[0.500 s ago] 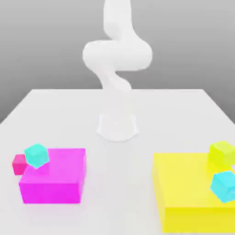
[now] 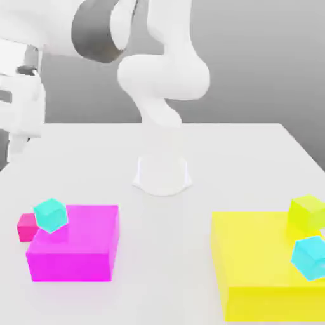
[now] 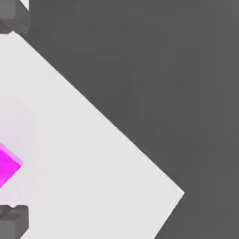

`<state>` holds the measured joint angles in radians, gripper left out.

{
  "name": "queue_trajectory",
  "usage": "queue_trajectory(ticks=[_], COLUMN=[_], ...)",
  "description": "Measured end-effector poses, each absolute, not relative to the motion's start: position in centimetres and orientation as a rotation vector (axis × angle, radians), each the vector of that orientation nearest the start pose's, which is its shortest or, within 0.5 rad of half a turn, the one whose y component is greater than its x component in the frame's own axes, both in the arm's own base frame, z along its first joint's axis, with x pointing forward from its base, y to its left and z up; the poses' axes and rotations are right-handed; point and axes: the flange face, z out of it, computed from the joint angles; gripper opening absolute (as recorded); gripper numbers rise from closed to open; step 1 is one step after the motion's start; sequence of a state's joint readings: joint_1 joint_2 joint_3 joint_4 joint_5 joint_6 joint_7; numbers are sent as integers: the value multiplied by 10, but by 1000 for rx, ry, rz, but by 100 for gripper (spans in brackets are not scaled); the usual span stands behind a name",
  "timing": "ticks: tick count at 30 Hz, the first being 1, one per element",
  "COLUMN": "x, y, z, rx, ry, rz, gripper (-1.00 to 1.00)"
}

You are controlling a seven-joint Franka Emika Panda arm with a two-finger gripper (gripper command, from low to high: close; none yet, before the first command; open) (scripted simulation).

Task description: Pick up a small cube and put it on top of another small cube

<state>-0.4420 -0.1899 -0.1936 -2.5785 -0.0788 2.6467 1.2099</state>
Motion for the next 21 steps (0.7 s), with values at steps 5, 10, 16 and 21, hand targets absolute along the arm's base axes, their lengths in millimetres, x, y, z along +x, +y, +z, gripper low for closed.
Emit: queue_trajectory(ticks=[5,10,16,21], x=[292,247,244,244], y=[-319,-325,-324,-323], z=[254,179,131,128], rx=[-1575,-1371,-1362,-1362], ry=[2690,2825,2831,2832], rz=[-156,-8,-1,-2], gripper=[0,0,-100,-100])
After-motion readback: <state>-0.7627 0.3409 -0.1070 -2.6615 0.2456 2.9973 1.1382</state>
